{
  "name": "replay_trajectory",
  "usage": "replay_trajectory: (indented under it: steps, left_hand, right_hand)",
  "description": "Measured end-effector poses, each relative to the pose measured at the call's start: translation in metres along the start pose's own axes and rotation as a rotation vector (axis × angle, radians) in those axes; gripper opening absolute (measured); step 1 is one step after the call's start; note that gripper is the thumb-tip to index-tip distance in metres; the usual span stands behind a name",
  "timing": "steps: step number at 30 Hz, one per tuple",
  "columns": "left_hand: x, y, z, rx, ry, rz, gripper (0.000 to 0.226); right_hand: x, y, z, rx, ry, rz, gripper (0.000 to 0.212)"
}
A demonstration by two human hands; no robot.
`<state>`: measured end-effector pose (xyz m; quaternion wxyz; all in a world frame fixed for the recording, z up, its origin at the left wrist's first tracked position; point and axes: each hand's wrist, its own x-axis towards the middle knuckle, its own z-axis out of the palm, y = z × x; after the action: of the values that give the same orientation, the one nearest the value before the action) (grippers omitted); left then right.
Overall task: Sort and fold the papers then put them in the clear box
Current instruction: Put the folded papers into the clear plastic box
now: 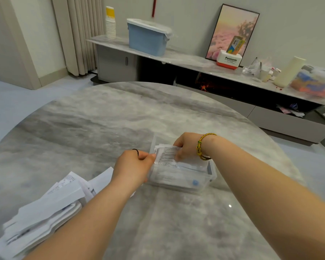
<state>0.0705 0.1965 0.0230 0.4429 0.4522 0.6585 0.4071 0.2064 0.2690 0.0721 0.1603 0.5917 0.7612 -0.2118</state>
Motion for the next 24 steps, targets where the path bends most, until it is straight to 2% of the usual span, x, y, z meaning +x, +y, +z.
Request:
replay_trajectory:
  steps: [4,7,9,11,13,15,17,19,24]
  left_hand:
    - [0.001,-0.001,0.001,0.017,-0.01,0.005,0.026]
    - [0.001,-0.001,0.001,0.019,-0.013,0.007,0.024]
    - [0.003,-0.001,0.001,0.02,-0.016,0.007,0.022]
    - [0.003,0.001,0.001,0.024,-0.019,0.003,0.019]
    - [0.003,0.002,0.002,0.036,-0.023,0.005,0.022]
    - [0.003,0.002,0.002,0.048,-0.026,0.009,0.027]
    - [0.003,0.002,0.002,0.059,-0.026,0.011,0.028]
    - [0.004,0.002,0.002,0.061,-0.024,0.014,0.028]
    - [0.004,0.002,0.001,0.062,-0.039,0.017,0.024]
  right_hand:
    - [0.003,-0.006,0.005,-0.113,-0.004,0.007,0.023]
    - [0.007,-0.012,0.014,-0.316,0.034,0.009,0.029]
    - [0.004,-0.015,0.015,-0.448,0.118,0.019,0.029]
    - [-0.003,-0.016,0.012,-0.566,0.211,0.021,0.038]
    - [-0.008,-0.015,0.009,-0.627,0.307,-0.016,0.029]
    - [-0.011,-0.011,0.007,-0.592,0.406,-0.076,0.011]
    - [-0.014,-0.006,0.005,-0.465,0.43,-0.127,0.019]
    - [-0.017,-0.004,0.006,-0.292,0.372,-0.148,0.025]
    - [-0.005,0.004,0.018,-0.251,0.332,-0.087,0.026]
